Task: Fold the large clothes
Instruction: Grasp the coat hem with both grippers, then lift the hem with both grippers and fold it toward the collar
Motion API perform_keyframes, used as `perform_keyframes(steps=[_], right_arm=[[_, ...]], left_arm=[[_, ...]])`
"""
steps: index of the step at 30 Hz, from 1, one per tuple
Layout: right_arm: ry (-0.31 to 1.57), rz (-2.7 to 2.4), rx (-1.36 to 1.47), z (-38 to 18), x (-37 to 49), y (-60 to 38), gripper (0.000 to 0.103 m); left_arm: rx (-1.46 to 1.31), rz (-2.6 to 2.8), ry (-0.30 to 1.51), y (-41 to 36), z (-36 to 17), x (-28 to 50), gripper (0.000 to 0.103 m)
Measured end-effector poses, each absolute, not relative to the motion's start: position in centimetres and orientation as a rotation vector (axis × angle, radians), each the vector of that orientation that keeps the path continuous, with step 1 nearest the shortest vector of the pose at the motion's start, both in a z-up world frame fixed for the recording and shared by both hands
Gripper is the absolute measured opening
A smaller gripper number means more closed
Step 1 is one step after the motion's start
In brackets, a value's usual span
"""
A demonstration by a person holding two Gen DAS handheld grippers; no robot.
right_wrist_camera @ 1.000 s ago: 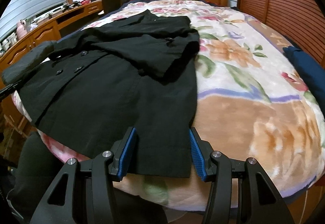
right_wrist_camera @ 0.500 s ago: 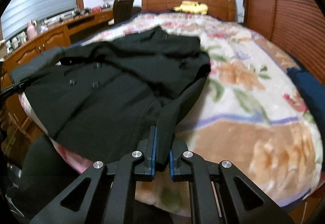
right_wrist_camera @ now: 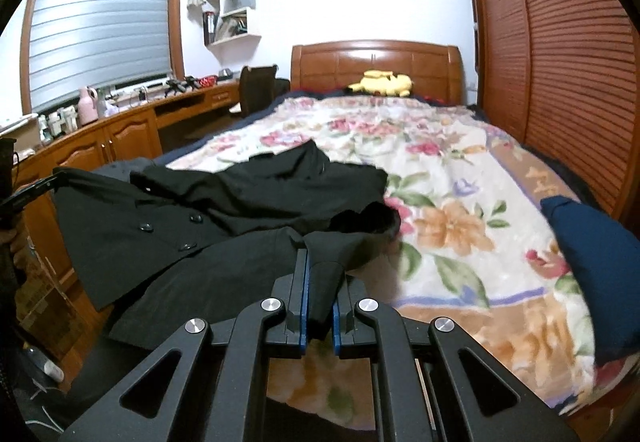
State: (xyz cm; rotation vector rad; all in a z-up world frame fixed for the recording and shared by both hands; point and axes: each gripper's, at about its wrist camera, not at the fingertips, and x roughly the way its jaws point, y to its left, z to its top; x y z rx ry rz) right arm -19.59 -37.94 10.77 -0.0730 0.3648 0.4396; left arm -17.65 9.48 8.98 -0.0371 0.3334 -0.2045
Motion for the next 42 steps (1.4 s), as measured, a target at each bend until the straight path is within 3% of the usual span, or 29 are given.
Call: perform_keyframes(steps=[22, 28, 39, 40, 42], right_arm=[[0.187, 0.472, -0.147, 13.4, -22.4, -39.5, 0.008], [0.152, 0.463, -0.16, 13.6, -22.3, -39.6, 0.008], [0.225, 0.518, -0.202, 11.4, -18.8, -34.6, 0.008], [0.228, 0.519, -0.207, 11.5, -18.5, -34.1, 0.008], [0.23, 0.525, -0.222, 11.9, -18.1, -33.4, 0.008]], left_arm=[[0.03, -0.182, 0.146, 10.0, 17.0, -21.5, 0.004], [0.04, -0.141, 0.117, 10.7, 18.1, -21.0, 0.0], [0.01, -0.108, 0.428, 12.3, 6.7, -16.4, 0.001], [-0.002, -0.115, 0.463, 12.5, 5.1, -16.1, 0.003], [-0.007, -0.113, 0.52, 12.2, 2.7, -15.6, 0.027]])
